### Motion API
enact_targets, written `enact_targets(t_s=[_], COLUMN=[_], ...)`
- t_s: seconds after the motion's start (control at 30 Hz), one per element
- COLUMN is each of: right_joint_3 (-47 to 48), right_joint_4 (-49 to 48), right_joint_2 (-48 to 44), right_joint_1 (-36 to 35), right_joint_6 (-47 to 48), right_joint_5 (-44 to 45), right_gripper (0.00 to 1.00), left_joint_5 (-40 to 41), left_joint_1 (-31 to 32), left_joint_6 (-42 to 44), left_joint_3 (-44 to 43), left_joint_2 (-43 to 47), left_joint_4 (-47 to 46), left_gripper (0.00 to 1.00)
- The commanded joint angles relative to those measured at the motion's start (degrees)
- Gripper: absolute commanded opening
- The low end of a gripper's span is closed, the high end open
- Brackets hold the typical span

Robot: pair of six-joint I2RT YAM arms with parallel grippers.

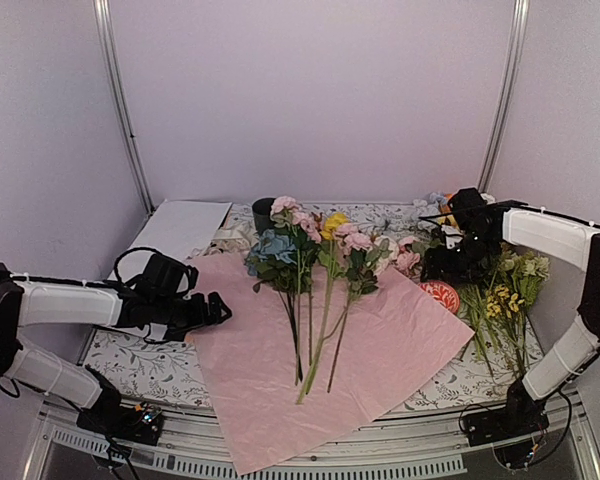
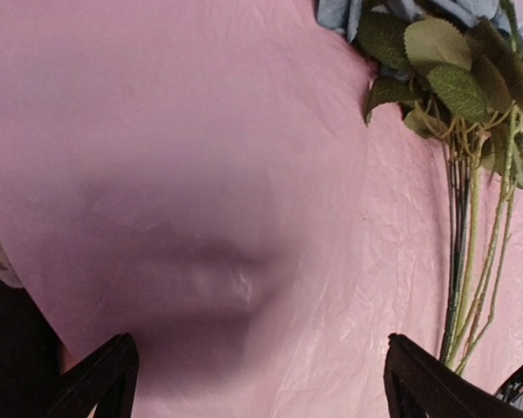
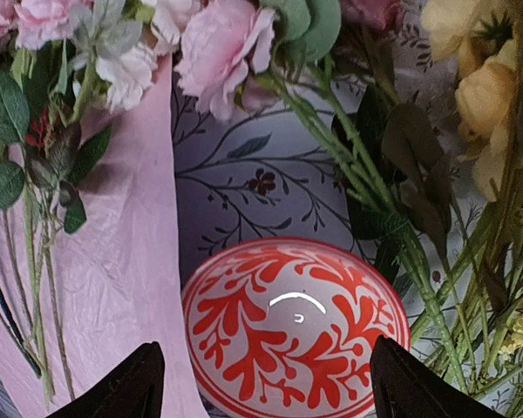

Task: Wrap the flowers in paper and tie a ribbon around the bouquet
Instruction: Adjust the flattened wrapping paper at the center of the board.

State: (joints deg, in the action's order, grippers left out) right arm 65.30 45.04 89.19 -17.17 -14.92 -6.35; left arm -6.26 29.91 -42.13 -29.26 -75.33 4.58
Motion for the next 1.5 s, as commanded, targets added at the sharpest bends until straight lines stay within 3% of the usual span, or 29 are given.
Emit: enact_targets(t_s=[0.0,0.27,0.47,0.57,0.6,0.8,1.0,1.27,1.37,1.47], right_joint_3=[-1.71,-3.59,-3.84,-2.64,-1.91,4.55,10.85,11.29,11.16,9.86], right_joint_4=[1.64,1.21,0.97,1.35,1.43,1.81,1.49,1.80,2.50,2.91], right_joint_2=[-1.56,-1.28,-0.27,-0.30,-0.45,0.10,2.54,3.94,4.43,4.49], right_joint_1=[-0.15,-0.21,-0.23,-0.17,-0.15,1.47,2.64,2.92,2.93,2.93], right_joint_6=[1.47,3.34,5.21,5.72,5.77,5.33,6.04,6.48,6.35,6.92], right_joint_5=[-3.75,-13.43,-21.97,-22.00,-20.85,-12.53,-11.11,-8.77,-9.49,-15.51], right_gripper=[0.73,0.54,0.24,0.02,0.00,0.00,0.00,0.00,0.08,0.26], left_joint_5=[-3.23,-6.63,-6.18,-5.61,-5.46,-4.12,-1.32,4.61,3.78,3.26], left_joint_1=[-0.90,-0.70,0.59,1.63,2.10,5.20,7.36,11.50,15.05,16.59], left_joint_6=[-3.99,-6.14,-7.01,-7.82,-8.04,-8.23,-7.18,5.56,11.59,12.93], left_joint_3=[3.50,6.43,7.75,8.27,8.30,7.06,4.93,-3.07,-5.61,-6.31], left_joint_2=[-0.29,-1.78,0.06,1.20,1.53,2.71,3.56,10.69,11.30,10.50], left_joint_4=[-3.76,-7.86,-8.01,-8.08,-8.17,-7.94,-4.47,2.00,2.76,3.99], left_gripper=[0.99,0.99,0.98,0.95,0.93,0.89,0.90,0.91,0.89,0.91])
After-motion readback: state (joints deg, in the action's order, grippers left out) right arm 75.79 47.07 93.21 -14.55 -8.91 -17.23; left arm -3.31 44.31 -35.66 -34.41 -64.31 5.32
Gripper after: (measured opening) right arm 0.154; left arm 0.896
